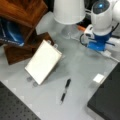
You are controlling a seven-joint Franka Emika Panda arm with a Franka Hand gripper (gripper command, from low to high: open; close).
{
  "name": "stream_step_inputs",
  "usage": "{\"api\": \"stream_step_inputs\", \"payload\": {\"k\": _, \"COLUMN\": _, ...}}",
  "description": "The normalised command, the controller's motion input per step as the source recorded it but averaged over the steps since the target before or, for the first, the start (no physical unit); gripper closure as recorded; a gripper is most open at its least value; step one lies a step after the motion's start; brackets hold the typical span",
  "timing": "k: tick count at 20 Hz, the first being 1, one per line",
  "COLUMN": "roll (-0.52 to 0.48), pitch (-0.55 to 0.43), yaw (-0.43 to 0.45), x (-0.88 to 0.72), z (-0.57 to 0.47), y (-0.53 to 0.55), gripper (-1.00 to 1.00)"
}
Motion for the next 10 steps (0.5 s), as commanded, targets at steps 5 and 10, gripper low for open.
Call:
{"api": "stream_step_inputs", "payload": {"k": 5, "roll": 0.011, "pitch": -0.593, "yaw": -0.207, "x": -0.86, "z": -0.43, "y": 0.13, "gripper": 1.00}}
{"api": "stream_step_inputs", "payload": {"k": 10, "roll": 0.015, "pitch": -0.588, "yaw": -0.174, "x": -0.94, "z": -0.44, "y": 0.10, "gripper": 1.00}}
